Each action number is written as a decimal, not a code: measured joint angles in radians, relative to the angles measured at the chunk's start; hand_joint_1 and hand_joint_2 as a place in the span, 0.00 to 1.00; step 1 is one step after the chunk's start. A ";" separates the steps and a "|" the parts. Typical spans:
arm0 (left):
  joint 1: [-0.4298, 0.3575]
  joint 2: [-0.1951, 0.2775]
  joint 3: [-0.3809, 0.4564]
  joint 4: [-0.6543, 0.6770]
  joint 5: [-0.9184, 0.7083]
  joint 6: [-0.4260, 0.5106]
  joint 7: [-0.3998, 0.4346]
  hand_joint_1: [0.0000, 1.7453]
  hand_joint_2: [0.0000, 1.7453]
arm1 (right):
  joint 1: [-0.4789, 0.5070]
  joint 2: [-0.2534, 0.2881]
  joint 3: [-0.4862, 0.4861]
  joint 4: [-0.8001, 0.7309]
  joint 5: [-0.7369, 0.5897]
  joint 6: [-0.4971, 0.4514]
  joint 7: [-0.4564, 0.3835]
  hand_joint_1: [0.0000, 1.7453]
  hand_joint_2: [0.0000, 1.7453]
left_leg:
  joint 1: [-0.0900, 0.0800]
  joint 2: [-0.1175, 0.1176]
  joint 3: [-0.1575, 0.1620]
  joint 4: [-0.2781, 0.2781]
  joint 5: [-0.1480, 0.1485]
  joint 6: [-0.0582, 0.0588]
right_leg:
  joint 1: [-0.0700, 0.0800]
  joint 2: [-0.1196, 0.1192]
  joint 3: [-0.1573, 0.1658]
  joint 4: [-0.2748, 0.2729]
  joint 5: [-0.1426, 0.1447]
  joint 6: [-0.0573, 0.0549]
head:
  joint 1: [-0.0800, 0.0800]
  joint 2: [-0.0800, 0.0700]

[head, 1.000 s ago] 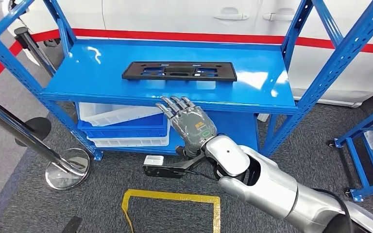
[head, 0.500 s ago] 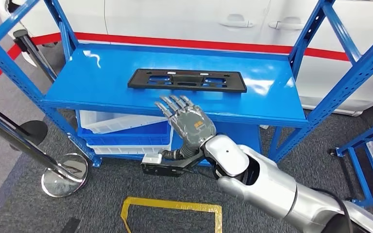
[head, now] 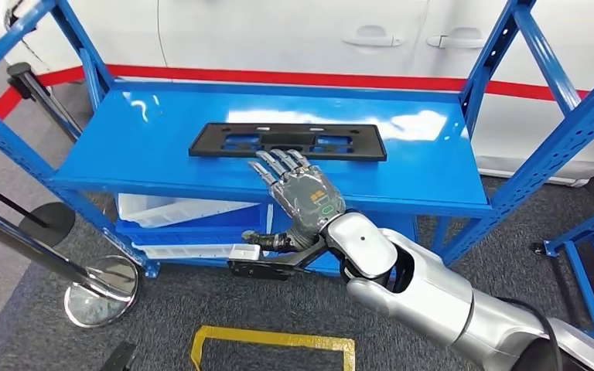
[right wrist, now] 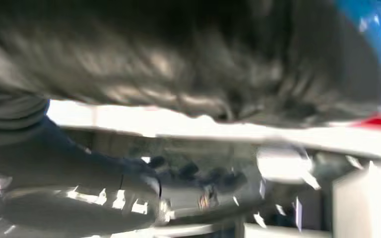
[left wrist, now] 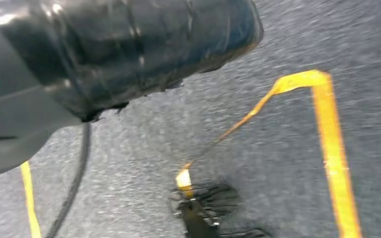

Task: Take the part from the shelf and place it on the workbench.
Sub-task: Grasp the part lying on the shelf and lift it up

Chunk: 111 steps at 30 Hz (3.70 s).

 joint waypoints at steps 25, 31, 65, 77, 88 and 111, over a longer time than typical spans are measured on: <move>-0.004 -0.007 0.000 0.000 -0.010 -0.008 0.014 0.00 0.00 | -0.013 0.006 0.000 0.128 0.017 0.031 0.059 0.00 0.50 | -0.002 -0.001 -0.011 -0.050 0.045 0.030 | -0.002 -0.001 -0.039 0.063 0.000 0.034 | 0.000 0.000; -0.009 -0.009 0.000 0.000 -0.011 -0.009 0.016 0.00 0.00 | -0.017 0.013 -0.001 0.183 0.011 0.028 0.058 0.00 0.25 | -0.001 0.001 -0.029 -0.007 0.008 0.001 | -0.001 0.003 -0.009 0.020 -0.018 0.006 | -0.002 0.000; -0.009 -0.019 -0.001 0.000 -0.011 0.014 0.041 0.00 0.00 | 0.014 0.032 -0.002 0.360 -0.025 0.057 0.041 0.00 1.00 | 0.001 0.001 -0.050 -0.042 0.066 0.024 | -0.002 0.004 0.001 0.039 -0.043 0.022 | 0.005 0.000; -0.009 -0.019 -0.001 0.000 -0.008 0.018 0.045 0.00 0.00 | 0.015 0.045 -0.002 0.391 -0.044 0.084 0.028 0.00 1.00 | 0.002 0.001 -0.046 -0.049 0.069 0.011 | 0.001 0.003 0.003 0.040 -0.045 0.013 | 0.005 0.000; -0.011 -0.022 -0.001 0.000 -0.006 0.019 0.046 0.00 0.00 | 0.016 0.060 -0.002 0.426 -0.040 0.079 0.027 0.00 1.00 | 0.002 0.001 -0.045 -0.049 0.069 0.003 | 0.000 0.003 0.007 0.035 -0.044 0.013 | 0.006 0.000; -0.022 -0.034 -0.001 0.000 -0.022 0.021 0.051 0.00 0.00 | 0.015 0.103 -0.002 0.557 0.017 0.019 0.026 0.75 1.00 | 0.002 0.001 -0.039 -0.049 0.067 0.003 | 0.000 0.003 0.015 0.031 -0.044 0.014 | 0.006 0.000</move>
